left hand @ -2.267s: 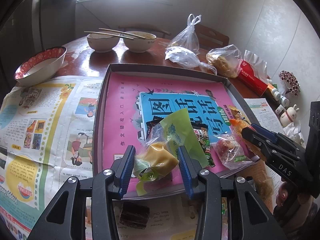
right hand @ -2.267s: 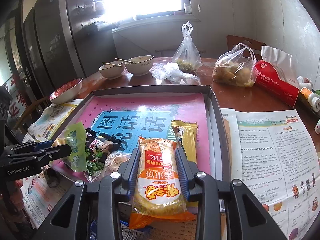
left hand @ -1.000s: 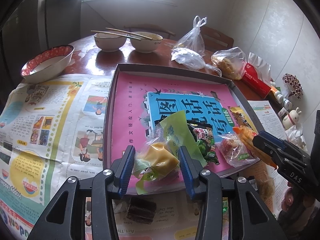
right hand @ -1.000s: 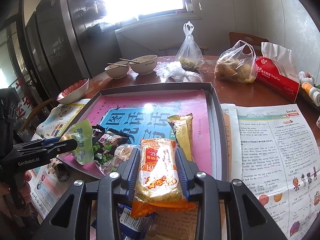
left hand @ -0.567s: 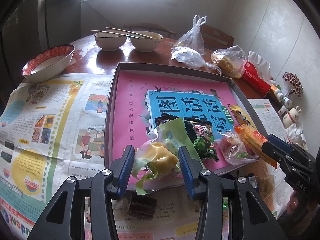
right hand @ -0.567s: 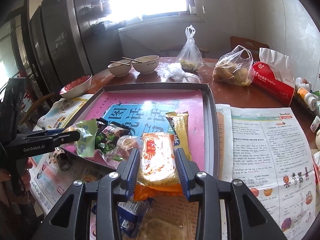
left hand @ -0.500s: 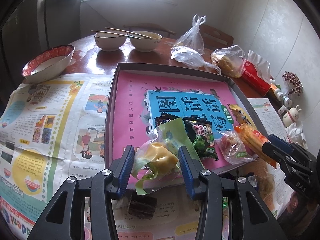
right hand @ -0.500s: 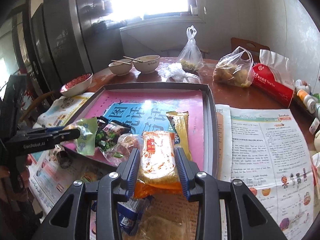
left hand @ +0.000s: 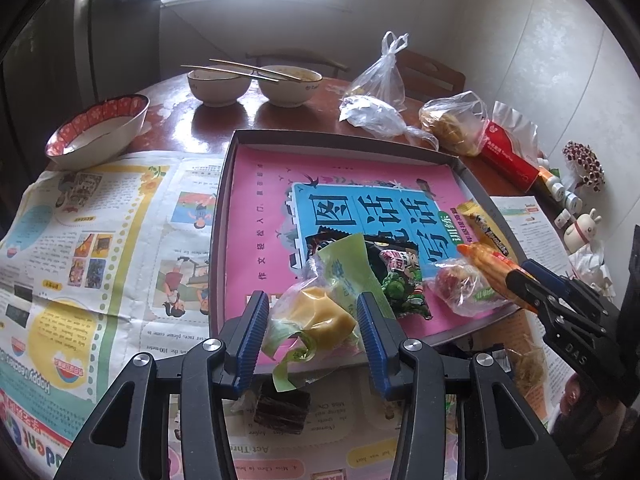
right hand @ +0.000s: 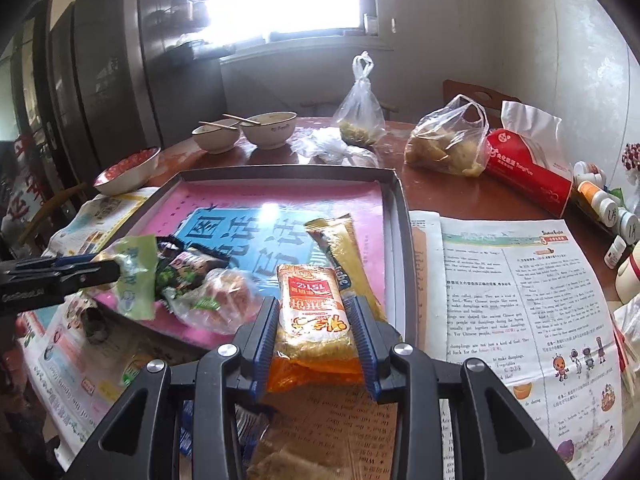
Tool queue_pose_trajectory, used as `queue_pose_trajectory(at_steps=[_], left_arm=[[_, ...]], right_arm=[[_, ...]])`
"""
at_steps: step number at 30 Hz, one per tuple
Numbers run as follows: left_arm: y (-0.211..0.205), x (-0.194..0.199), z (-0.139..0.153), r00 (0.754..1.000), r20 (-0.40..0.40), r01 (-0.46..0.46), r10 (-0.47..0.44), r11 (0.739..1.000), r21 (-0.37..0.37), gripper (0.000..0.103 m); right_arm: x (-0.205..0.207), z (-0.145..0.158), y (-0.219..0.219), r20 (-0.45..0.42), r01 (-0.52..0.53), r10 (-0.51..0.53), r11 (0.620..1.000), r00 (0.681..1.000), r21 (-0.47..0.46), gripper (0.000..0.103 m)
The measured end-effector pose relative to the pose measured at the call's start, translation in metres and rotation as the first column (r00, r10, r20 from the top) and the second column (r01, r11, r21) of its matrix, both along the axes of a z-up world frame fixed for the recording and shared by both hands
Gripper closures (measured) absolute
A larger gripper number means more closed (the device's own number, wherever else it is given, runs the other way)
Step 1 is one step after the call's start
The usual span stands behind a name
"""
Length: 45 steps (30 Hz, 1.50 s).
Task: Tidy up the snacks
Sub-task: 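Open both grippers to release the two bags in the tray, then withdraw both grippers from the tray toward the remaining snacks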
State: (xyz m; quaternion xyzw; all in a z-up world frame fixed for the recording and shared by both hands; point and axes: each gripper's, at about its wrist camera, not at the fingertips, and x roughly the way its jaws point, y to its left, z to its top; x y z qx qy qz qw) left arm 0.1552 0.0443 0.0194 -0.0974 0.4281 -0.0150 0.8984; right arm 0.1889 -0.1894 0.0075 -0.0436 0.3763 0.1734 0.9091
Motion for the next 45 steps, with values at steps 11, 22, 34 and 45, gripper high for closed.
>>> queue_pose_trajectory(at_steps=[11, 22, 34, 45], left_arm=[[0.000, 0.001, -0.001, 1.000, 0.004, -0.005, 0.005, 1.000, -0.004, 0.054], [0.000, 0.000, 0.004, 1.000, 0.018, -0.008, 0.008, 1.000, -0.005, 0.053], [0.003, -0.008, 0.009, 0.999, 0.027, -0.021, 0.021, 1.000, 0.005, 0.049], [0.004, -0.021, 0.021, 0.996, 0.076, -0.055, 0.054, 0.998, 0.008, 0.038]], right_arm=[[0.009, -0.006, -0.001, -0.032, 0.011, -0.010, 1.000, 0.999, 0.029, 0.066], [0.004, 0.002, -0.005, -0.022, 0.010, -0.009, 0.998, 1.000, 0.055, 0.058], [-0.004, 0.015, -0.011, 0.010, 0.008, -0.009, 0.997, 1.000, 0.079, 0.048], [-0.018, 0.032, -0.007, 0.063, -0.019, 0.014, 0.996, 0.998, 0.092, 0.035]])
